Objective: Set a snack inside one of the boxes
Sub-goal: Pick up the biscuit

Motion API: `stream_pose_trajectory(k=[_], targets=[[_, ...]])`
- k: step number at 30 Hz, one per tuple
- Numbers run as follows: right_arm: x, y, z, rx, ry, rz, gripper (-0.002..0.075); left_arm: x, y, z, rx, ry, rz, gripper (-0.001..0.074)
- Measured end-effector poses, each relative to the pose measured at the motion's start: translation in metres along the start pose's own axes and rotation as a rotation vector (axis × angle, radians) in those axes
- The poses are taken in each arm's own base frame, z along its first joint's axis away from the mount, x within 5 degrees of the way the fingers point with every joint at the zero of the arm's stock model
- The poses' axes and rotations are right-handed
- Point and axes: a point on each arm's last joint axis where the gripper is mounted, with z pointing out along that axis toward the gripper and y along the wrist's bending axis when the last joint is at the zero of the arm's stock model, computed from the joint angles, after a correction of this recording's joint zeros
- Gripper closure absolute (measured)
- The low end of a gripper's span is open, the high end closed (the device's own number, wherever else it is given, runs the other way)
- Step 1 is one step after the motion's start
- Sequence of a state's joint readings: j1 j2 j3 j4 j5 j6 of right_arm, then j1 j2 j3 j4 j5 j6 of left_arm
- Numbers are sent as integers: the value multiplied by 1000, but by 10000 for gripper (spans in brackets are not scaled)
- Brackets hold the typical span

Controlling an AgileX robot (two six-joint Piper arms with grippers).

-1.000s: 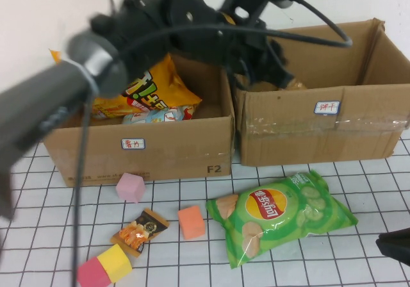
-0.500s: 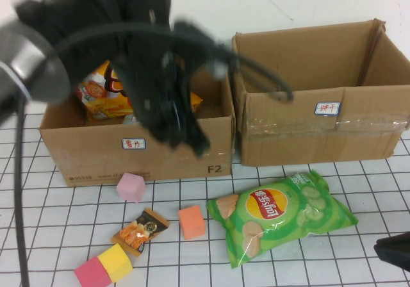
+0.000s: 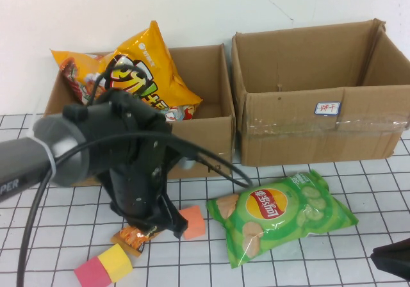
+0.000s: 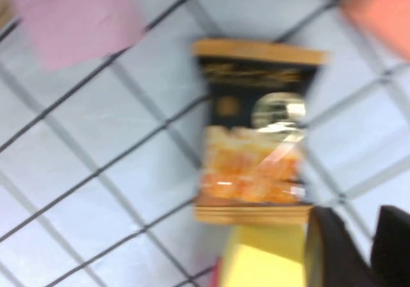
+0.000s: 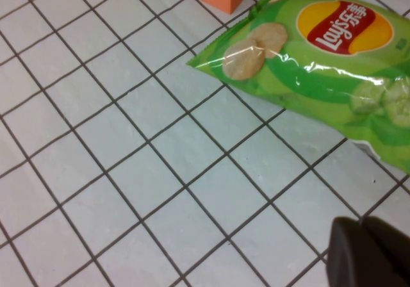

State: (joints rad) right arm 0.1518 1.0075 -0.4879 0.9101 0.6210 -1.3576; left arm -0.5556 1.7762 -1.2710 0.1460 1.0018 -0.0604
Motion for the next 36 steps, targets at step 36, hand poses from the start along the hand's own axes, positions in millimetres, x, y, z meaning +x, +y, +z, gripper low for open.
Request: stream_pose_trajectory(k=[36], targets=[[-3, 0, 0, 0, -30, -26, 727, -5, 30, 72, 91, 36, -161, 270]])
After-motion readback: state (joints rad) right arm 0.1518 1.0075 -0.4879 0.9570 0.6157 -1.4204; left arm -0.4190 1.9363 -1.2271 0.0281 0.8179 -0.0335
